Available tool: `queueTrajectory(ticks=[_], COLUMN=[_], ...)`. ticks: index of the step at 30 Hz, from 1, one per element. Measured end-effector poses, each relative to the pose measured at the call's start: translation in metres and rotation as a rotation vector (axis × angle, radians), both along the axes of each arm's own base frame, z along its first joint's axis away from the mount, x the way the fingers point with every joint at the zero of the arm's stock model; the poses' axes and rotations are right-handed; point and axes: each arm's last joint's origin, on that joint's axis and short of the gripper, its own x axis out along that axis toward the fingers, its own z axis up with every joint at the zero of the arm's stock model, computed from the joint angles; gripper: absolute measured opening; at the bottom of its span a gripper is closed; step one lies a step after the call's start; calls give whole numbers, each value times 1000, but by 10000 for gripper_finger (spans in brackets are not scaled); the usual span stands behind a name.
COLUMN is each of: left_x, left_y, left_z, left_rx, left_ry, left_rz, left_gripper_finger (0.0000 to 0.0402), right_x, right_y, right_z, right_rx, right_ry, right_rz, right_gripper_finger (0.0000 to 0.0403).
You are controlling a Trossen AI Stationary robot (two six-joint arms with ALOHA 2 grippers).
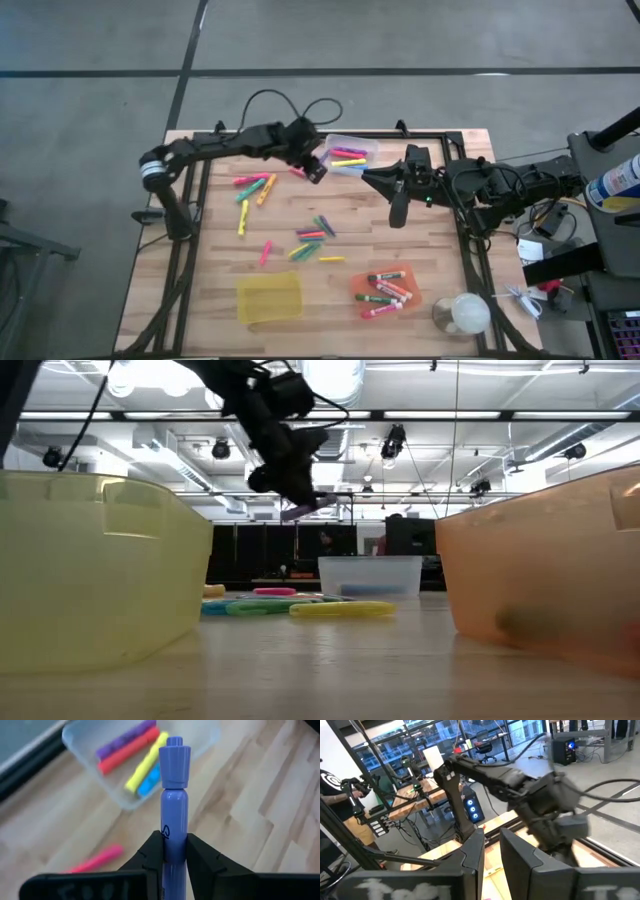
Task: Pick & Place Markers
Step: Put the purple highlighter pen into the transparent bin
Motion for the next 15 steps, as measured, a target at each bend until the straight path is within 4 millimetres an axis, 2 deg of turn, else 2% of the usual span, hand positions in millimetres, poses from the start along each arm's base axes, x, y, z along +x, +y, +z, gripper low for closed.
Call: queueTrajectory(ticks=[8,12,15], left_x=[56,79,89], left_y=[33,47,57], left_z=[16,17,13], left_rx=[97,167,193], left_ry=[-26,-22,31], left_rz=[-71,-128,-171], left_gripper_finger=[57,57,57], right_x=[0,0,0], right_y=[0,0,0], right_z=[0,1,3], right_rx=[20,20,10], right_ry=[-11,-17,-29], right_rz=[-1,-1,1], right_gripper_finger=[57,57,57])
